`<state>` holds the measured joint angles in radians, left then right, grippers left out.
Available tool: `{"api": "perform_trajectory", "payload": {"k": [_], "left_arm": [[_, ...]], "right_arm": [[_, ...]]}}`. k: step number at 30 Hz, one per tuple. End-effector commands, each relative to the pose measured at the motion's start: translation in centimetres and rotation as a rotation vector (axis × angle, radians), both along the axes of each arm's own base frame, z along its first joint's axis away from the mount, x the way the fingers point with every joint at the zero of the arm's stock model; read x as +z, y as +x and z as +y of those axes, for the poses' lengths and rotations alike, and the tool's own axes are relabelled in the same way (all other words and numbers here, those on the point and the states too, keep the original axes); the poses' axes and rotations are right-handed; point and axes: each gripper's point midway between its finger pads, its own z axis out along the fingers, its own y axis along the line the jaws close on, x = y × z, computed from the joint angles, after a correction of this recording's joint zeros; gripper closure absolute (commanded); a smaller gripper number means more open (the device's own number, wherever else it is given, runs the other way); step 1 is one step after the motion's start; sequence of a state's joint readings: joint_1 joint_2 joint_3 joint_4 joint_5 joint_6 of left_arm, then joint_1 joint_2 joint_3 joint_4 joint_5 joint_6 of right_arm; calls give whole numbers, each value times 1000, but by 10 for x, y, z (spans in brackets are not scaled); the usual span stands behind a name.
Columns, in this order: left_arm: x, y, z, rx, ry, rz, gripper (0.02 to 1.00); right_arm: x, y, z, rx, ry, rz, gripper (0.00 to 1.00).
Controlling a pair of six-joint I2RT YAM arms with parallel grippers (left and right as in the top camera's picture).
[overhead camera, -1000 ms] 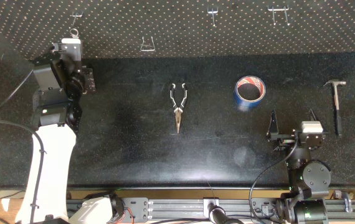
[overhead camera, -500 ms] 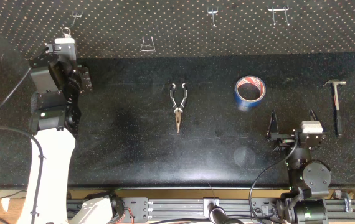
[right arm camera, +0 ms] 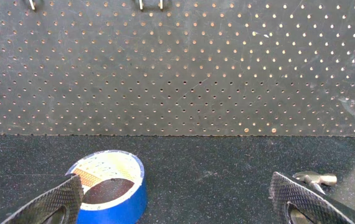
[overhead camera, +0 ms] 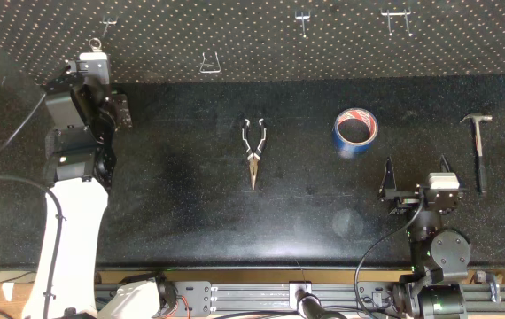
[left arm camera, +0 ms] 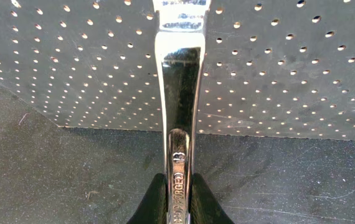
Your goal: Place Tools Onto Pegboard
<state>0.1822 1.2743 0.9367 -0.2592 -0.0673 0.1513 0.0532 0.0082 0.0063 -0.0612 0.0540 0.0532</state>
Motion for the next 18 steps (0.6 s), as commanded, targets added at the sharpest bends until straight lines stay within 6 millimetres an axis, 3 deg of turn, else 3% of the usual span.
{"api": "perform_trajectory", "payload": {"k": [1, 18], "left_arm": [[-5, 5, 2, 12, -6, 4, 989], [-22, 41, 3, -33, 12, -40, 978]], "right_arm": [[-1, 0, -4, -18, -15, 2, 23], [-1, 0, -4, -18, -15, 2, 23]]}}
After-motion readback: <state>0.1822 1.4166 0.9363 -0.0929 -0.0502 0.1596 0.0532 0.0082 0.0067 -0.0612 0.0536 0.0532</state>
